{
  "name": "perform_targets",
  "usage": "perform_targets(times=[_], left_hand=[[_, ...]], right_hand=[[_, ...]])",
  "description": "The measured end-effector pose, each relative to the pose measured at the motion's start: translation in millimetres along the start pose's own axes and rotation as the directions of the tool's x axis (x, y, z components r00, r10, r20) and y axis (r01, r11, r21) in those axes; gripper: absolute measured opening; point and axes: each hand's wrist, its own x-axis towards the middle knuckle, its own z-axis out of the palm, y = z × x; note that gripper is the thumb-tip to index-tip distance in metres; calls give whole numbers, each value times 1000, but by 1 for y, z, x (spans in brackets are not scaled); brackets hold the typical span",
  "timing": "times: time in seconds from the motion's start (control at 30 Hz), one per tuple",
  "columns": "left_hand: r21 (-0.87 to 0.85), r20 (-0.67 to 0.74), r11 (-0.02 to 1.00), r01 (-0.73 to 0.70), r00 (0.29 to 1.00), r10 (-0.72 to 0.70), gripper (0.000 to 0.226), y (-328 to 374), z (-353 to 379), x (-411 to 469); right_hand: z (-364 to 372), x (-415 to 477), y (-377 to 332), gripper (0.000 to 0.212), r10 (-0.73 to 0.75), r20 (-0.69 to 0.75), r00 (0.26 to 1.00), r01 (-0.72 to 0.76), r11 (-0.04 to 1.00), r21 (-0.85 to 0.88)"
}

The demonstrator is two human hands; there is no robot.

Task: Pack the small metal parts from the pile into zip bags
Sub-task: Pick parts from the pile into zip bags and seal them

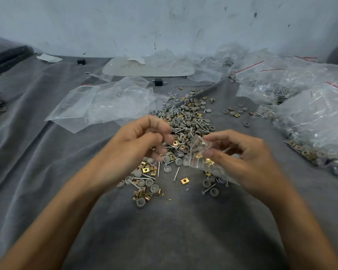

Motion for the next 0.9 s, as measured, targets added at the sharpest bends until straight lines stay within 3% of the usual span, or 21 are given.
perform_targets(times=[0.07, 0.13, 0.3, 0.5, 0.9], left_hand=[[384, 78, 923, -30, 997, 0, 18, -2, -17, -4], [625, 114, 778, -62, 993, -13, 13, -5, -25, -8], [823, 165, 566, -35, 970, -180, 14, -11, -21, -14], [915, 209, 390, -107, 951, -229, 18, -15, -13, -14], [913, 262, 379, -148, 926, -270, 17, -20, -15, -15]], right_hand=[[0, 0, 0, 26, -6, -5, 1000, 6, 1000, 4], [1, 0, 1, 26, -11, -8, 1000, 11, 1000, 1], [1, 0, 1, 25, -15, -5, 1000, 15, 1000, -2], [1, -1, 2, 24, -21, 6, 1000, 21, 1000, -1], [1, -1, 2, 26, -14, 7, 1000, 14, 1000, 0]])
